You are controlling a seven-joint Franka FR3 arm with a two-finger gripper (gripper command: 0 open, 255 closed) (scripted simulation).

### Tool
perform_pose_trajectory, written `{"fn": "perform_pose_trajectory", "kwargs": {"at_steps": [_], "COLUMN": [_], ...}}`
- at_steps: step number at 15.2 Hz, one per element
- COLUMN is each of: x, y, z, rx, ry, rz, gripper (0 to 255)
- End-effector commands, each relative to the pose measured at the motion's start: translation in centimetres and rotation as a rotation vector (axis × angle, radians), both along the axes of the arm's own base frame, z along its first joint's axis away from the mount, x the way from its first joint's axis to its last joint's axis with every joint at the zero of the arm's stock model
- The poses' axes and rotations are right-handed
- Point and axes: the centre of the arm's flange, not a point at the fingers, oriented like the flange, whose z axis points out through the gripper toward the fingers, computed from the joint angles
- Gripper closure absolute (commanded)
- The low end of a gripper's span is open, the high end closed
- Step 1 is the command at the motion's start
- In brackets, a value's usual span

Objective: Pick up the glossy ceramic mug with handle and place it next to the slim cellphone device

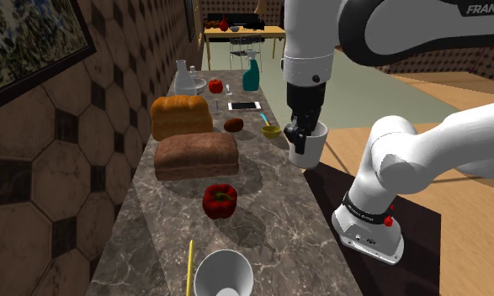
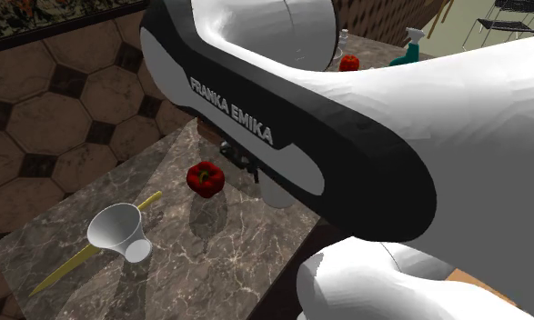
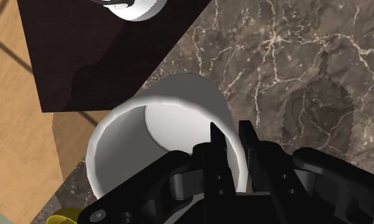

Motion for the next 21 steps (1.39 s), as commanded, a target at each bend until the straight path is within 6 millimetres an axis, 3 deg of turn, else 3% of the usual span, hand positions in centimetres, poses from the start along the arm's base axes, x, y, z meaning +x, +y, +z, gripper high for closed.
{"fn": "perform_pose_trajectory", "kwargs": {"at_steps": [1,21], "x": [0.0,20.3], "y": [0.0,-16.8], "z": [1.0,1.1], "rx": [0.0,0.0], "ry": [0.0,0.0], "rz": [0.0,0.0], "gripper": [255,255]}}
